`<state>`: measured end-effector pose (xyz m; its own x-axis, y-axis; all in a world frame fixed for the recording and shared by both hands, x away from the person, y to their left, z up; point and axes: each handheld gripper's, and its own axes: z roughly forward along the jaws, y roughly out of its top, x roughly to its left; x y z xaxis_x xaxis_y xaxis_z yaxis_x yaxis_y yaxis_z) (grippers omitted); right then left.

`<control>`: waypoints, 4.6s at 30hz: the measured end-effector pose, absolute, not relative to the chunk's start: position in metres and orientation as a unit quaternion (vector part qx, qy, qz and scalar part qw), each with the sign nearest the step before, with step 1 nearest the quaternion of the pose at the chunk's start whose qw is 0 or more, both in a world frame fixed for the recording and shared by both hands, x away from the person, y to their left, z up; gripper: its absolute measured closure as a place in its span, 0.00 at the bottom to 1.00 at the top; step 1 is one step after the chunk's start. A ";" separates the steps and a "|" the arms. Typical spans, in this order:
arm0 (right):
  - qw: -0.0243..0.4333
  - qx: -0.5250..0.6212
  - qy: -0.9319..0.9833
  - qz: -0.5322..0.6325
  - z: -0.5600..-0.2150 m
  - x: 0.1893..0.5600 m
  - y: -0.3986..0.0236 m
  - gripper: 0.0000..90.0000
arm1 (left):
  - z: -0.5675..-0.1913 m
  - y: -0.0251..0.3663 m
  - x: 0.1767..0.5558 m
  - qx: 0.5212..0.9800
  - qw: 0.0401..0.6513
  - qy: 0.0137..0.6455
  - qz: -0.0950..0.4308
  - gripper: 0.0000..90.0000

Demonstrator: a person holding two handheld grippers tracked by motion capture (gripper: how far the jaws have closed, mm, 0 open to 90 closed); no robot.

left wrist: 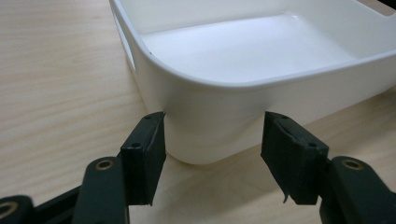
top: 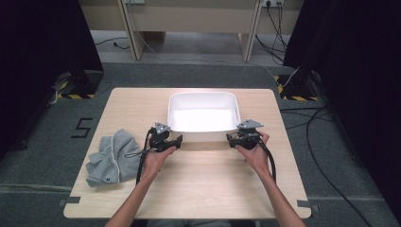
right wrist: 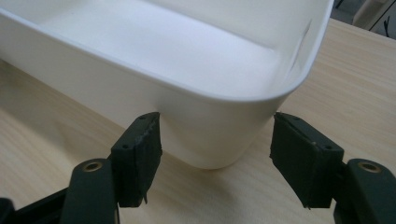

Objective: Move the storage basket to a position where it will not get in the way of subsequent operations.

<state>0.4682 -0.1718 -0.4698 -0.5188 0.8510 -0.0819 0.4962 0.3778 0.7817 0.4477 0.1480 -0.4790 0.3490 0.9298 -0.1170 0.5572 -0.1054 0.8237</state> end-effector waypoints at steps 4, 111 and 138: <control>0.244 0.431 0.789 0.363 -0.470 0.479 -0.168 0.38 | -0.475 0.149 0.459 0.708 0.407 0.528 0.232 0.46; 0.176 0.367 0.819 0.405 -0.466 0.417 -0.135 0.35 | -0.461 0.198 0.326 0.742 0.450 0.462 0.181 0.25; 0.162 0.343 0.832 0.404 -0.471 0.411 -0.120 0.32 | -0.451 0.241 0.301 0.721 0.428 0.491 0.234 0.25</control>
